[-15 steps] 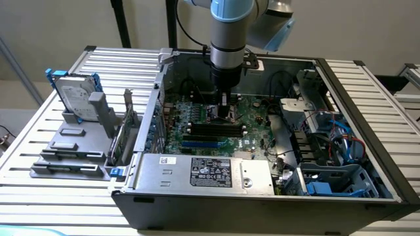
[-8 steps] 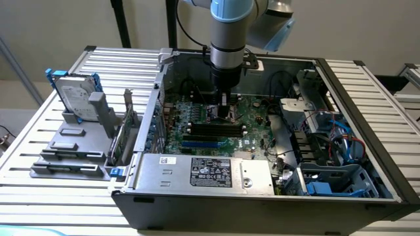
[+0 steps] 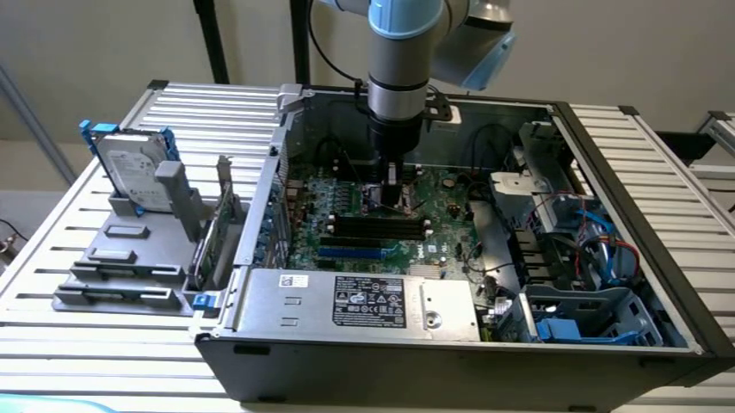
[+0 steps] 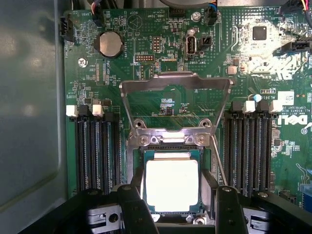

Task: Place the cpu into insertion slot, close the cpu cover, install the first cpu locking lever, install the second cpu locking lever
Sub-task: 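Place the cpu into insertion slot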

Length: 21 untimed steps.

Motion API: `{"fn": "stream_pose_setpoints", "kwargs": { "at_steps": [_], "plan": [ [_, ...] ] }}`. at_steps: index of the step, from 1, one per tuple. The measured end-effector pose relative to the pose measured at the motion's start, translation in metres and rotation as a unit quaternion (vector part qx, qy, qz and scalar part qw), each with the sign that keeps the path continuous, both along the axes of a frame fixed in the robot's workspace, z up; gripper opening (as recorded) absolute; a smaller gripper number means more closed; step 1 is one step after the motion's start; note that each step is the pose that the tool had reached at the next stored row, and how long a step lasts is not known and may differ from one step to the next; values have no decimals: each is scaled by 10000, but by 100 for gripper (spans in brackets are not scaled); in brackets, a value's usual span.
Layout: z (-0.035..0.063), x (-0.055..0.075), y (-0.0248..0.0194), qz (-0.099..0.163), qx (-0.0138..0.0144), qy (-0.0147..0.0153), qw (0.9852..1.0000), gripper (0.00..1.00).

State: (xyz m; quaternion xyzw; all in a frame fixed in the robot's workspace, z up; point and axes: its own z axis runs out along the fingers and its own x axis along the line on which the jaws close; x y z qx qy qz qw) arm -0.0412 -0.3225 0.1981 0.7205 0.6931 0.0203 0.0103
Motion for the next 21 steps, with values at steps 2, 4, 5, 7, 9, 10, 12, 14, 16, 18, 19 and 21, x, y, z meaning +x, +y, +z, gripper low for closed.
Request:
{"fn": "stream_pose_setpoints", "kwargs": {
  "at_steps": [2,4,5,7,9,10,12,14,16,18,19,21],
  "plan": [
    [-3,0,0,0,-13,0,10000,55],
    [-5,0,1,0,-25,0,10000,55],
    [-6,0,1,0,-28,0,10000,55],
    [-8,-1,3,-1,-34,0,10000,55],
    [-9,-1,7,-1,-39,0,10000,55],
    [-10,-1,8,-1,-41,0,10000,55],
    [-11,-2,13,-2,-44,0,10000,55],
    [-12,-2,17,-1,-47,1,10000,55],
    [-13,-2,20,0,-49,1,10000,55],
    [-14,-2,23,-1,-49,0,10000,55],
    [-17,-1,26,0,-41,-3,10000,55],
    [-17,-1,27,0,-45,-2,10000,56]
  ]
}}
